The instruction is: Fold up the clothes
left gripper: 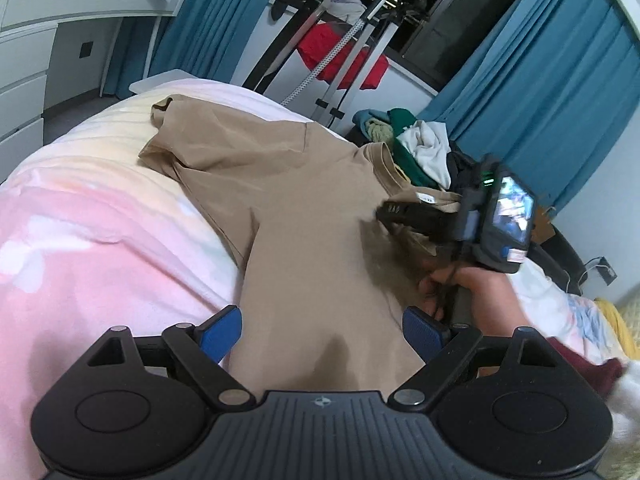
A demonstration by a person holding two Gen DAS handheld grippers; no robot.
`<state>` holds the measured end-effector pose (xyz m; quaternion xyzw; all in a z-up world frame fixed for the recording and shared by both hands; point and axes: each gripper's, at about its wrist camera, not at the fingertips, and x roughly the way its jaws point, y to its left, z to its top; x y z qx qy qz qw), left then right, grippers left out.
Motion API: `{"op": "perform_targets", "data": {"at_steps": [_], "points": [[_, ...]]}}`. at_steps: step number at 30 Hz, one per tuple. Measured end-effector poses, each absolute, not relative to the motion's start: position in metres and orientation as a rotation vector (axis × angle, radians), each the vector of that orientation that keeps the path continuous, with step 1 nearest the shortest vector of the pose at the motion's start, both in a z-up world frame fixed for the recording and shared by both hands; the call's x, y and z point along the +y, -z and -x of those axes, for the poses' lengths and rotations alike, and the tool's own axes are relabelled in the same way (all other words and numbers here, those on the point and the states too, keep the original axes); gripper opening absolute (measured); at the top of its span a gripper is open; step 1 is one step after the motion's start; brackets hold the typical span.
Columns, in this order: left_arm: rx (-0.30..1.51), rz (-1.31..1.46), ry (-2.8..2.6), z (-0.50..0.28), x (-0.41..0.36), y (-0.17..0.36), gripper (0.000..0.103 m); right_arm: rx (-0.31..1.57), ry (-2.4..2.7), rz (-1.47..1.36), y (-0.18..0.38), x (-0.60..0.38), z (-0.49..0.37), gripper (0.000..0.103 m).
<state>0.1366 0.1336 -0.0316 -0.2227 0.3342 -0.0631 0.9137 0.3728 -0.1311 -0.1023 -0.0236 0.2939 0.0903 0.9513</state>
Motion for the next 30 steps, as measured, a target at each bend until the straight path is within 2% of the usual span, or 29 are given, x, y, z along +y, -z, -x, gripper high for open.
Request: {"op": "perform_targets", "data": {"at_steps": [1,3,12,20,24,30], "points": [[0.692,0.453,0.131,-0.138,0.133,0.032,0.089,0.596,-0.222,0.02,0.097,-0.134,-0.369,0.072],[0.69,0.439,0.137,-0.138,0.129,0.033,0.089,0.568,-0.281,-0.018,0.084,-0.14,-0.348,0.076],[0.626,0.34,0.153,-0.119,0.111,0.017,0.089,0.499,-0.31,-0.18,0.017,-0.202,-0.182,0.076],[0.537,0.233,0.179,-0.068,0.089,-0.012,0.089,0.444,-0.197,-0.292,-0.002,-0.272,-0.043,0.076],[0.536,0.212,0.183,-0.053,0.073,-0.017,0.089,0.375,-0.076,-0.403,0.008,-0.314,-0.005,0.076],[0.585,0.219,0.27,-0.044,0.031,-0.016,0.087,0.306,0.145,-0.486,0.014,-0.365,0.004,0.077]]}}
